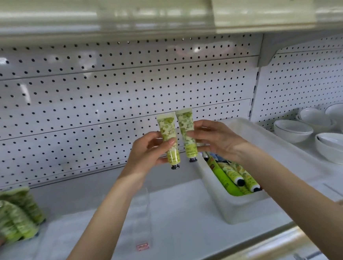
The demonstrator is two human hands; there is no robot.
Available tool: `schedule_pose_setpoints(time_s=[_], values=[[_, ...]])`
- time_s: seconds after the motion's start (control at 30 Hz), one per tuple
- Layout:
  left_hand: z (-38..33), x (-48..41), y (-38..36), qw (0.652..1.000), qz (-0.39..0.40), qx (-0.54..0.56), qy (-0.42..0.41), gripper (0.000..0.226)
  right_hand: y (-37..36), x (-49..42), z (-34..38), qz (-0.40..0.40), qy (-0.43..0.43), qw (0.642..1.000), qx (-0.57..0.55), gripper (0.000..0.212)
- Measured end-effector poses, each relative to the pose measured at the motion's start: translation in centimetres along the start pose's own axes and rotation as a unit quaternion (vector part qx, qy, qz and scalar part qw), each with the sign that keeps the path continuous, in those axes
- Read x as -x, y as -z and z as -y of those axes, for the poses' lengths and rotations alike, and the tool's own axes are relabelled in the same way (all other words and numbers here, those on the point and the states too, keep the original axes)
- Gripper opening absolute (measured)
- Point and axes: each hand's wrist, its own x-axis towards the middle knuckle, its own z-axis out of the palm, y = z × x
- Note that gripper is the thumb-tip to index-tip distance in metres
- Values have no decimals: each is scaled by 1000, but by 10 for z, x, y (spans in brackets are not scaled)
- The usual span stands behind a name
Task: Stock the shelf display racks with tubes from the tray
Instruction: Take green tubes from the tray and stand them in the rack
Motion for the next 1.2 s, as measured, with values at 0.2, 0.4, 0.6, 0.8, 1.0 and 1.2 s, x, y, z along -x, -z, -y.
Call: schedule_pose_setpoints(time_s=[0.2,0.4,0.6,0.8,1.0,1.2], values=[[-2,19,11,1000,-13,5,4,23,-25,23,-7,13,30,999,2,22],[-7,46,14,999,-41,-10,2,23,-35,38,-9,29,36,999,-16,25],[-12,81,10,996,-82,-7,16,21,-42,53,-13,53,33,998,-13,26],[-10,115,17,993,-111,-5,30,16,-58,64,-23,103,15,995,-13,27],[-15,131,30,992,-124,-14,16,12,-81,67,-22,133,15,991,-5,33],[-19,143,65,991,-129,-25,8,11,-118,65,-24,144,25,989,-1,37]])
